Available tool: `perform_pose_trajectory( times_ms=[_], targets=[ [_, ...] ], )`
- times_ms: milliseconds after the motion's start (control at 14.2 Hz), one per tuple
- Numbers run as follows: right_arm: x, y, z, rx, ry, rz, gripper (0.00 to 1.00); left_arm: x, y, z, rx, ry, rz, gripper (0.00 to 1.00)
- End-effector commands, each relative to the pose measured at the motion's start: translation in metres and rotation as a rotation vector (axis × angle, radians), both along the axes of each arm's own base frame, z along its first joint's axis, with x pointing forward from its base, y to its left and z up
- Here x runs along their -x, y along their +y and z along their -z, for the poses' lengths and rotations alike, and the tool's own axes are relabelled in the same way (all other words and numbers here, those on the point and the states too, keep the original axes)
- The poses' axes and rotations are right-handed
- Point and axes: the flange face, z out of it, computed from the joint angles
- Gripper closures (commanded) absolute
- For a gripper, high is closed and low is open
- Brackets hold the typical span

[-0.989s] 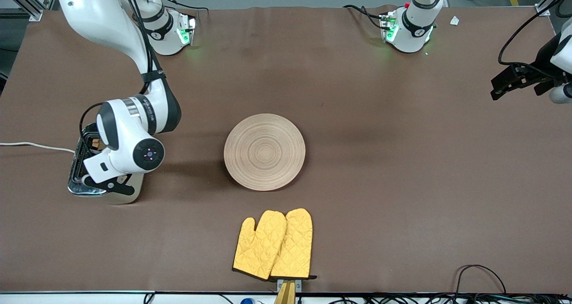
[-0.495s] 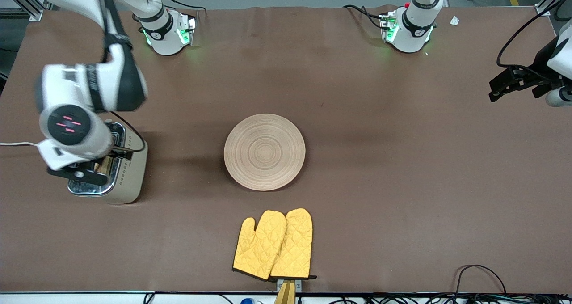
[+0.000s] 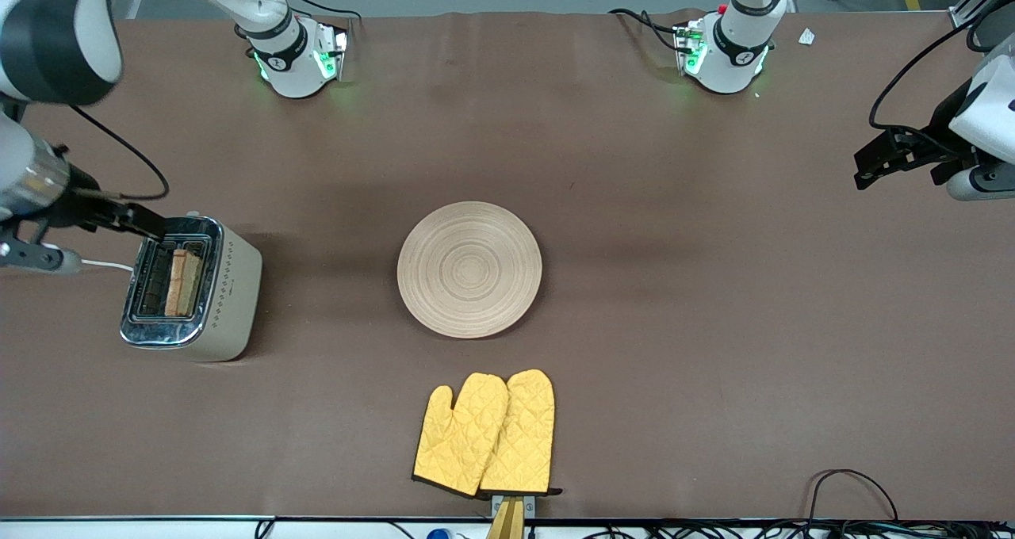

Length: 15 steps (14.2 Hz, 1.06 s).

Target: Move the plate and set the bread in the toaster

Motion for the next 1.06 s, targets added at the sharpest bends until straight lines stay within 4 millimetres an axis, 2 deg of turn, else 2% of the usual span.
perform_pose_trajectory(
  times_ms=[0, 141, 424, 565, 707, 848, 989],
  targets=[
    [0.033, -0.022, -0.021, -0.057, -0.031, -0.032, 0.0, -0.001, 0.001, -0.007, 0.013, -0.009, 0.012, 0.0],
    [0.048, -0.034, -0.032, -0.062, -0.035, -0.054, 0.0, 0.0, 0.002, -0.009, 0.012, -0.012, 0.015, 0.0],
    [0.065, -0.038, -0.05, -0.086, -0.039, -0.059, 0.0, 0.003, 0.001, -0.009, 0.01, 0.0, 0.017, 0.0],
    [0.065, -0.034, -0.051, -0.09, -0.037, -0.07, 0.0, 0.003, 0.0, -0.008, 0.006, 0.006, 0.02, 0.0],
    [0.063, -0.021, -0.073, -0.085, -0.077, -0.082, 0.0, 0.004, -0.006, -0.009, 0.005, 0.004, 0.03, 0.0],
    [0.062, -0.025, -0.086, -0.083, -0.086, -0.07, 0.0, 0.005, -0.009, -0.009, 0.002, 0.004, 0.036, 0.0],
    [0.06, -0.025, -0.088, -0.084, -0.094, -0.082, 0.0, 0.005, -0.009, -0.009, 0.001, 0.004, 0.036, 0.0]
  ],
)
